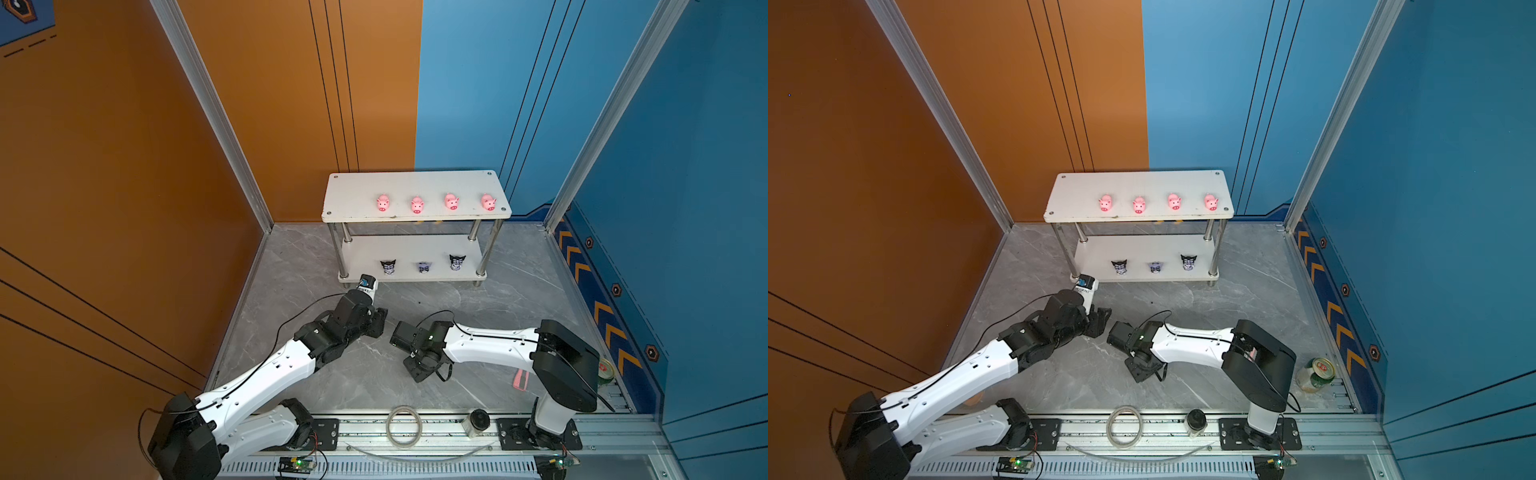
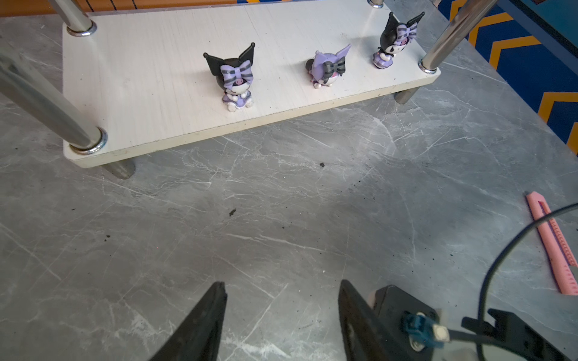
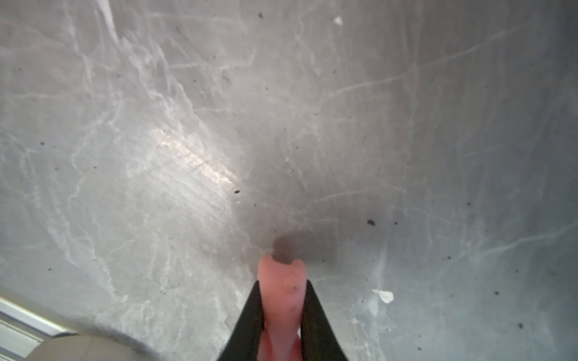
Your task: Place and organize the plastic toys onto the shelf
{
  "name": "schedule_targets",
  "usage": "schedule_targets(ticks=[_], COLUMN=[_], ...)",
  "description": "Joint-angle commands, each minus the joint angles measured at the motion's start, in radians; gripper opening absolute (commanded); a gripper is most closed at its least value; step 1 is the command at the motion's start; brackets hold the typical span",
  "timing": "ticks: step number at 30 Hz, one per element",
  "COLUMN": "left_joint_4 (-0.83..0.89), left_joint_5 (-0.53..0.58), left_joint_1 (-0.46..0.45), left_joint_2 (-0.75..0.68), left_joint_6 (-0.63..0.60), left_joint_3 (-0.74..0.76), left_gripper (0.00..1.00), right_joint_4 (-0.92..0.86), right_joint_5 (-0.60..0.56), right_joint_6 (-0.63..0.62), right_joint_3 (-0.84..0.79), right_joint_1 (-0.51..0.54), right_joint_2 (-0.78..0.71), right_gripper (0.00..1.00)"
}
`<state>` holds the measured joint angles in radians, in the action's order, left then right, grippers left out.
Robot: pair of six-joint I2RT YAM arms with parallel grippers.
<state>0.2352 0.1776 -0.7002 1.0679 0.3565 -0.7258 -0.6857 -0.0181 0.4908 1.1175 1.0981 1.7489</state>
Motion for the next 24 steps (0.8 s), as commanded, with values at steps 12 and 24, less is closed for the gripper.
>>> schedule_targets(ticks=[12,24], left_joint_4=[0.064,0.113], left_joint_5=[0.024,0.093], left_joint_1=[0.033,0.093], left_joint_2=[-0.118,-0.161], left_joint_6=[-0.003,0.056], left_joint_3=[0.066,0.100], left_gripper=[0.59,0.60], right_joint_4=[0.041,0.161], right_joint_5=[-0.042,-0.063], right_joint_6=[0.073,0.148], right_joint_3=[0.380,0.330], right_joint_1=[-0.015,-0.037], right_joint_2=[0.279,0.250], right_gripper=[0.17,0.60])
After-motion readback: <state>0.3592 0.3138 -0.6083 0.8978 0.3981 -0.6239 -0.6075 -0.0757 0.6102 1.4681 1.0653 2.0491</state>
